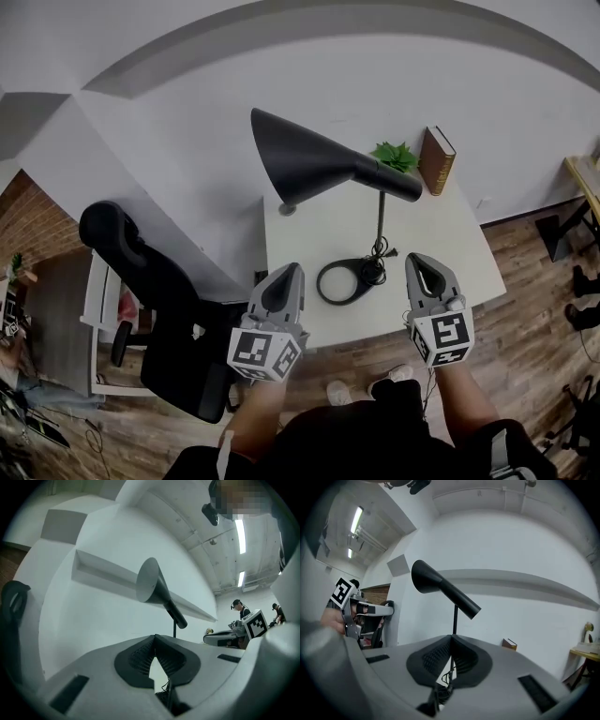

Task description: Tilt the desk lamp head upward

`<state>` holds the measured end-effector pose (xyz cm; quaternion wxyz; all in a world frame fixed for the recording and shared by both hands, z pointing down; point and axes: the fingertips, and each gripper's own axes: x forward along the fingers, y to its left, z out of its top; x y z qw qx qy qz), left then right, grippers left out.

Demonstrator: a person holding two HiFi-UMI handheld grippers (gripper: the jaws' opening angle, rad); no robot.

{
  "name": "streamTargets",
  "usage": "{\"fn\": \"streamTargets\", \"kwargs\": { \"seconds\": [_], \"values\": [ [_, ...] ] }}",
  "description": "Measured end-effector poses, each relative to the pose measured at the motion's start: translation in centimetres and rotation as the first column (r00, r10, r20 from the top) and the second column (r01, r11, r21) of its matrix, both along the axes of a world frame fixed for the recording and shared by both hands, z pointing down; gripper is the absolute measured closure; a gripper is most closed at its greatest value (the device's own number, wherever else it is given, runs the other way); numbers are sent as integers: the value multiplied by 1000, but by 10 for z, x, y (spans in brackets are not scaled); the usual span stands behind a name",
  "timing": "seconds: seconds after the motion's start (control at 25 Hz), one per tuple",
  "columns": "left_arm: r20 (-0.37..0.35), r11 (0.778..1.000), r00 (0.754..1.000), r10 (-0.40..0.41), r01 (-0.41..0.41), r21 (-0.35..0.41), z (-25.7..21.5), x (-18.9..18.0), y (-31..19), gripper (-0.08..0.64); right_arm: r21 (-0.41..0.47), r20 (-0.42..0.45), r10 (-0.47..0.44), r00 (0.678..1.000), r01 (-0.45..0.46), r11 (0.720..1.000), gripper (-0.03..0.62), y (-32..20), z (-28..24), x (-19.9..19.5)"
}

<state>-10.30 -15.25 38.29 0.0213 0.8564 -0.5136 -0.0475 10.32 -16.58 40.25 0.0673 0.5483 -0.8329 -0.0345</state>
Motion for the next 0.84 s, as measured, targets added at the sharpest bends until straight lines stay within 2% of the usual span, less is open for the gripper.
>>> {"fn": "streamTargets", "kwargs": {
  "seconds": [0.28, 0.84],
  "values": [
    [25, 999, 999, 31, -31, -18, 9, 14, 1, 552, 12, -11, 4, 1000, -4, 1000, 592, 5, -2, -4],
    [13, 999, 999, 35, -35, -4, 3, 13, -3, 552, 32, -23, 19, 1000, -18, 999, 591, 2, -8, -2]
  ]
}}
